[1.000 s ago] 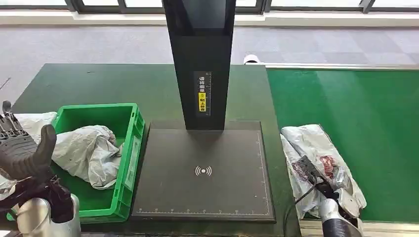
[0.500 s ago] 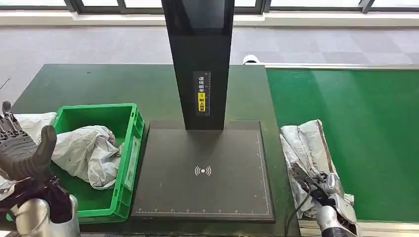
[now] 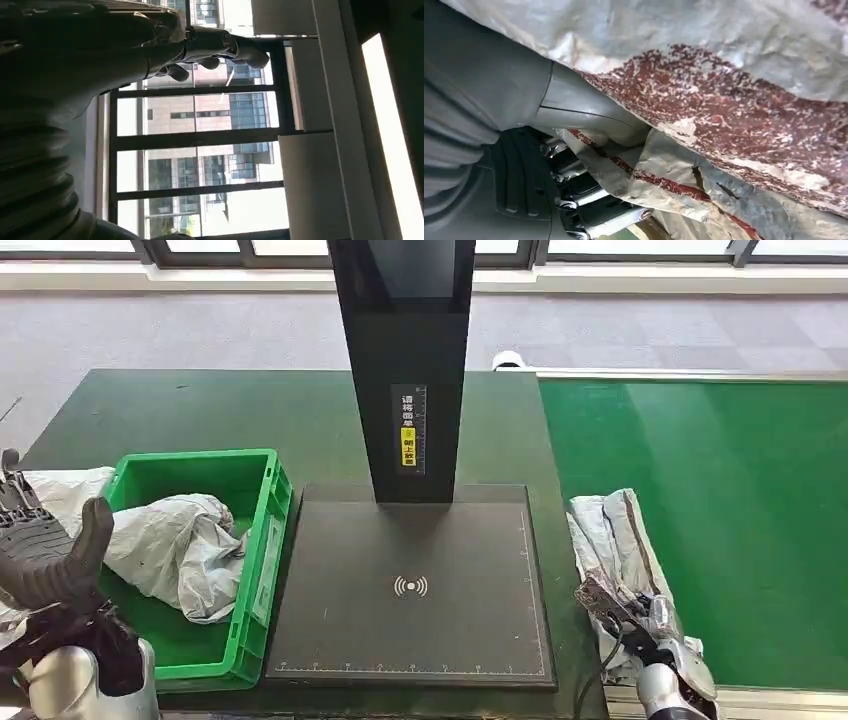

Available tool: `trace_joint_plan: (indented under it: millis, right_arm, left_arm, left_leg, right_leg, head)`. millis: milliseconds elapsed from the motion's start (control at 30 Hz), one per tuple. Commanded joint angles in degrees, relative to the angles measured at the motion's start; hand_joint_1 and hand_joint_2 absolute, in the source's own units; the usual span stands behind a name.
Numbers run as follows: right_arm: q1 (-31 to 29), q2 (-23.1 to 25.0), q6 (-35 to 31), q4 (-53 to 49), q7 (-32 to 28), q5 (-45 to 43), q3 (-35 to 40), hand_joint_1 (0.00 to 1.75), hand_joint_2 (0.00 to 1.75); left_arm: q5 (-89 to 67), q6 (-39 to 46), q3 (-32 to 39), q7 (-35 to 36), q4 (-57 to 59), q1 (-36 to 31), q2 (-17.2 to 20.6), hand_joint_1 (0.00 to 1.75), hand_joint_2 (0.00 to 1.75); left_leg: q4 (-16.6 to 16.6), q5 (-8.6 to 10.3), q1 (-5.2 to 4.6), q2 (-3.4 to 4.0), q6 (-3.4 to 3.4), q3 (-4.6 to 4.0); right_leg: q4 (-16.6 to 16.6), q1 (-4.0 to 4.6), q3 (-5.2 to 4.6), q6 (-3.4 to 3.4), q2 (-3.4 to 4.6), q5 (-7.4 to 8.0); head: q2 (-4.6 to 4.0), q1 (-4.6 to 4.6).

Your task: Moved the parcel from conveyor to table for the left to box.

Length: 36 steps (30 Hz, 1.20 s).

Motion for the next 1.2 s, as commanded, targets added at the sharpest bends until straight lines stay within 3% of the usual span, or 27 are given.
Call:
trace_joint_plan:
  millis: [33, 133, 333, 700, 733, 767, 867, 967, 1133, 1200]
  right_arm:
    - [2.41, 4.52, -20.15, -16.31, -5.83, 1.46, 1.45, 1.75, 1.75]
    - [4.84, 7.42, -23.52, -35.47, -5.35, 1.05, 1.08, 1.75, 1.75]
    - [7.18, 8.94, -42.0, -42.43, -16.39, -5.03, 1.09, 1.75, 1.75]
    - [7.42, 9.03, -42.45, -42.13, -16.72, -5.13, 1.2, 1.75, 1.75]
    - [6.7, 13.44, -48.94, -45.36, -31.41, -12.6, -3.16, 1.75, 1.75]
    - [7.21, 14.95, -48.94, -46.81, -34.19, -14.86, -3.91, 1.75, 1.75]
    - [8.21, 13.76, -48.94, -47.6, -31.19, -13.65, -1.38, 1.75, 1.75]
    - [6.71, 10.66, -47.24, -43.64, -27.2, -11.86, 4.1, 1.75, 1.75]
    - [1.45, 8.86, -35.32, -30.26, -23.77, -4.24, 20.81, 1.75, 1.75]
    - [-1.02, 9.39, -35.46, -22.11, -22.27, -2.19, 26.46, 1.75, 1.75]
  left_arm:
    - [0.72, 1.54, 4.17, -1.92, -3.02, 3.8, -1.82, 0.0, 1.75]
    - [1.17, -0.78, 5.67, -2.23, -4.78, 5.38, -4.17, 0.0, 1.75]
    - [-0.2, 1.12, 2.41, -2.05, -1.15, 2.04, -2.88, 0.0, 1.75]
    - [-0.26, 1.42, 2.21, -2.06, -0.8, 1.86, -2.65, 0.0, 1.75]
    - [-0.21, 1.71, 1.08, -1.88, 0.32, 0.86, -1.88, 0.0, 1.75]
    - [-0.92, 3.07, 0.18, -1.64, 1.43, -0.16, -1.36, 0.0, 1.75]
    - [-1.4, 5.01, -1.24, -1.75, 2.51, -0.93, -0.3, 0.0, 1.75]
    - [-0.6, 5.91, -2.18, -1.72, 3.11, -1.3, 0.99, 0.0, 1.75]
    - [-0.55, 5.14, -5.32, -1.67, 6.85, -4.58, 1.88, 0.0, 1.75]
    - [-1.26, 5.18, -6.91, -1.74, 8.1, -5.42, 2.19, 0.0, 1.75]
  left_leg:
    - [-0.03, -0.03, 0.01, 0.18, -0.03, 0.04]
    - [0.06, -0.06, -0.13, 0.41, -0.02, -0.2]
    - [-0.01, 0.04, -0.02, -0.21, -0.04, -0.18]
    - [-0.03, 0.06, 0.0, -0.09, 0.0, -0.12]
    - [-0.01, 0.04, -0.01, -0.09, 0.0, -0.11]
    - [-0.06, 0.07, 0.0, -0.09, -0.01, -0.1]
    - [0.0, 0.11, -0.02, -0.32, -0.04, -0.18]
    - [-0.06, 0.08, 0.04, -0.07, -0.05, -0.02]
    - [-0.07, 0.1, 0.08, 0.21, -0.05, -0.06]
    - [-0.14, 0.16, 0.08, 0.31, -0.08, -0.01]
  right_leg:
    - [-0.01, 0.02, -0.04, -0.06, 0.17, 0.02]
    - [0.23, -0.13, -0.37, -0.05, 0.42, 0.02]
    - [0.05, -0.02, -0.18, -0.08, -0.21, -0.04]
    - [-0.03, -0.01, -0.13, -0.05, -0.08, 0.03]
    - [-0.01, -0.03, -0.12, -0.04, -0.07, 0.02]
    - [-0.06, -0.01, -0.1, -0.08, -0.08, 0.05]
    - [0.03, -0.03, -0.17, -0.08, -0.32, 0.0]
    - [-0.05, 0.05, -0.06, -0.08, -0.06, 0.06]
    - [-0.06, 0.06, -0.14, -0.09, 0.21, 0.18]
    - [-0.11, 0.08, -0.11, -0.11, 0.3, 0.25]
  head:
    - [-0.02, 0.0]
    - [-0.02, 0.0]
    - [-0.02, 0.0]
    - [-0.02, 0.0]
    - [-0.02, 0.0]
    - [-0.02, -0.02]
    - [-0.02, 0.0]
    - [-0.02, -0.02]
    - [0.0, 0.0]
    - [0.0, 0.0]
